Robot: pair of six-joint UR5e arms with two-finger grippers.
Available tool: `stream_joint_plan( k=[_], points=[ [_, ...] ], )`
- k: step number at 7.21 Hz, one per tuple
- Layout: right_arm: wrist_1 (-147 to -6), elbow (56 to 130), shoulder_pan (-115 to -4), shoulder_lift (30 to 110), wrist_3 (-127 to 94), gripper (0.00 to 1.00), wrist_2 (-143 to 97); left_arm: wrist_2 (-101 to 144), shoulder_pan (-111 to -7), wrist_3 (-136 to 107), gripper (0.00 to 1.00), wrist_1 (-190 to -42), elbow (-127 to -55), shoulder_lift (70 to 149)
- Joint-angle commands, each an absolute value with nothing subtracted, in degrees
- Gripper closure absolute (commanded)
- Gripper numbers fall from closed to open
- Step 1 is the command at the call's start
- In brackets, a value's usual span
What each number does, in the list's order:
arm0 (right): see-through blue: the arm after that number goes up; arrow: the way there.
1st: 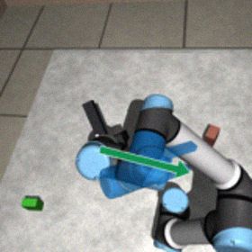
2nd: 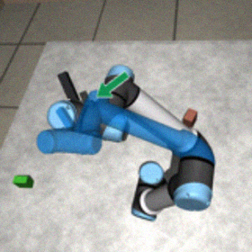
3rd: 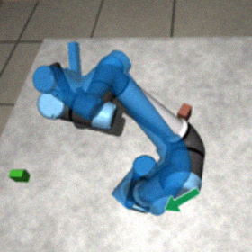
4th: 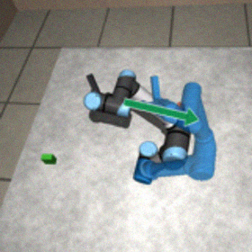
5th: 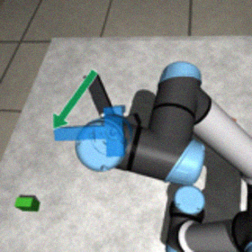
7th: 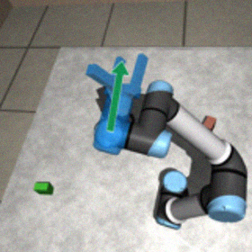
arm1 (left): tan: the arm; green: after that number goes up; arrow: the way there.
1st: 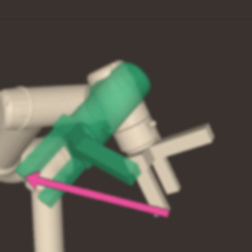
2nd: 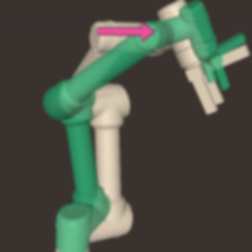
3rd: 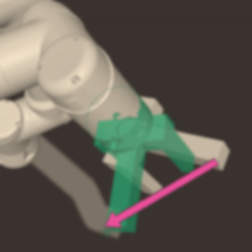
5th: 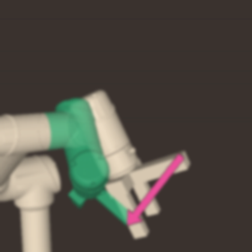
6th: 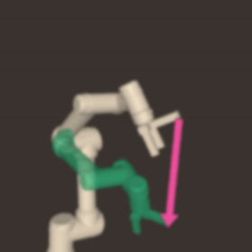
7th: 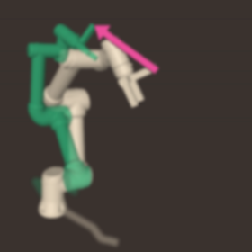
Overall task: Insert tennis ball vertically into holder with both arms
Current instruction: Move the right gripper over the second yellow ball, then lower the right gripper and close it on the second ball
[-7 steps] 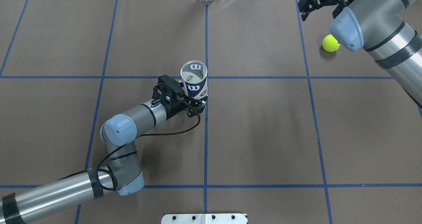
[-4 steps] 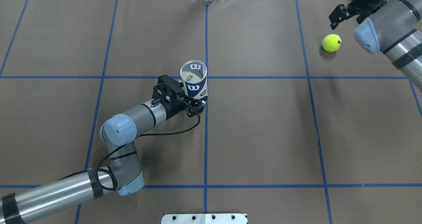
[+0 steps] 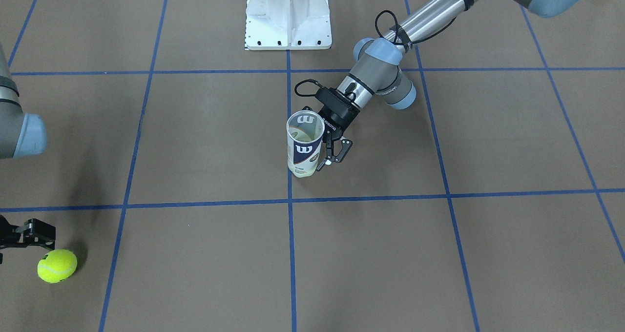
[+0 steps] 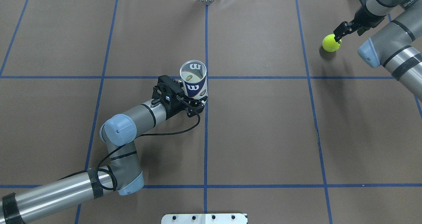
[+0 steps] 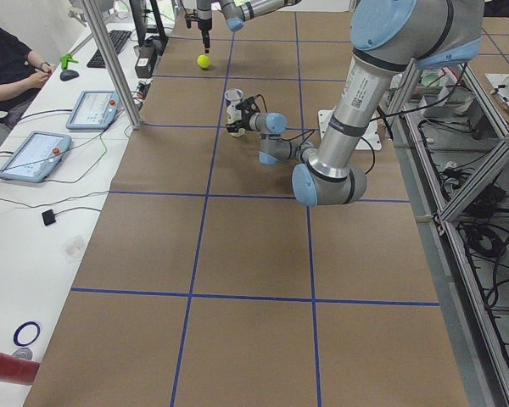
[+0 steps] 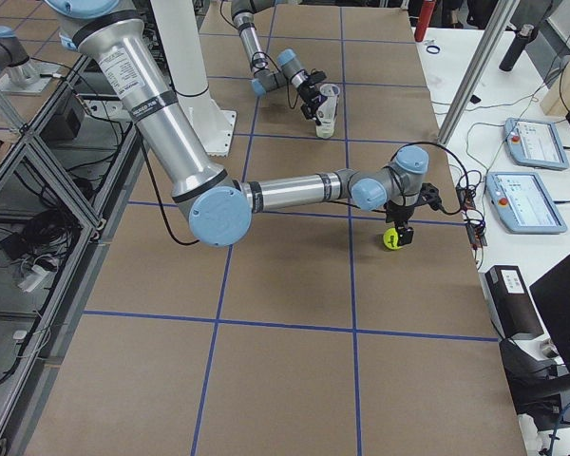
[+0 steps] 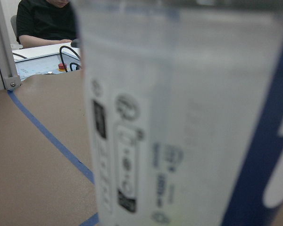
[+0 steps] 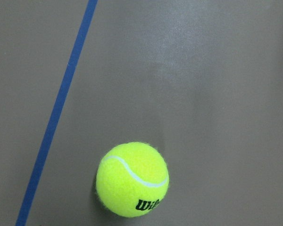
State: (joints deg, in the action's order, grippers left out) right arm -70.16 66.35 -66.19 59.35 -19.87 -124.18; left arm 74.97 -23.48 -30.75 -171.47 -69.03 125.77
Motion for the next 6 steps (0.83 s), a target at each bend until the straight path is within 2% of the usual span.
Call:
stream_joint_plan(
  k=[1, 3, 5, 6],
  points=[
    [-69.7, 65.22, -65.31, 58.28, -19.95, 0.0, -124.19, 74.97, -23.64, -30.67, 0.01, -171.47, -68.99, 125.68],
    [-68.91, 63.9, -64.25, 57.39, -19.95, 0.0, -124.02, 74.97, -23.55, -30.67, 0.01, -171.47, -68.99, 125.68],
    [-62.42, 58.12, -63.9, 57.22, -19.95, 0.0, -123.49, 74.97, -23.64, -30.67, 0.01, -171.47, -68.99, 125.6],
    [-62.32, 57.49, -63.55, 56.87, -19.95, 0.0, -122.18, 74.97, -23.73, -30.59, 0.01, -171.47, -68.91, 125.6]
  ],
)
